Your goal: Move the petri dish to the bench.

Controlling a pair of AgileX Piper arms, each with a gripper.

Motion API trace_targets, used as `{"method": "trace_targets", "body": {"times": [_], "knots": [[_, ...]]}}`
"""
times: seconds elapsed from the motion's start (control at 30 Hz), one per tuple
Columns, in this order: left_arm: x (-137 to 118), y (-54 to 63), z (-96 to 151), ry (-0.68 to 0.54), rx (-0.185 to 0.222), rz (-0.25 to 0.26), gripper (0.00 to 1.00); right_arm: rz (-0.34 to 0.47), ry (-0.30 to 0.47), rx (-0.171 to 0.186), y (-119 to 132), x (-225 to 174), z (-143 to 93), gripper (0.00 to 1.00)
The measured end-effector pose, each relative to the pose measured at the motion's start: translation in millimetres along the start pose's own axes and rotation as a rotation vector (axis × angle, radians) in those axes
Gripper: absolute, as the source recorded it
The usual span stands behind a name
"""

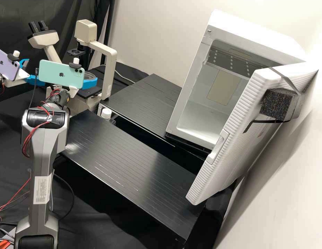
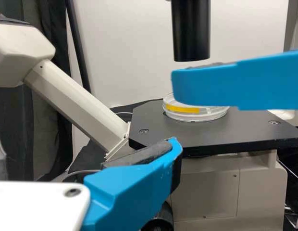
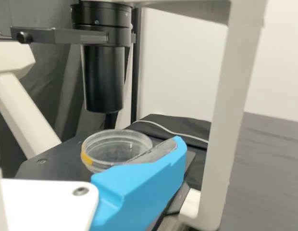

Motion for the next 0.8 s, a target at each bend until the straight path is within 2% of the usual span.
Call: {"method": "trace_targets", "body": {"times": [0.23, 0.4, 0.57, 0.8], "knots": [[0, 0.0, 0, 0.000, 0.000, 0.000, 1.00, -0.017, -0.028, -0.030, -3, 17, 0, 1.00], [0, 0.0, 0, 0.000, 0.000, 0.000, 1.00, -0.030, -0.048, -0.020, -7, 30, 0, 1.00], [0, 0.0, 0, 0.000, 0.000, 0.000, 1.00, -0.053, -0.073, 0.021, -12, 43, 4, 1.00], [0, 0.0, 0, 0.000, 0.000, 0.000, 1.00, -0.053, -0.113, 0.051, -18, 54, 16, 1.00]]}}
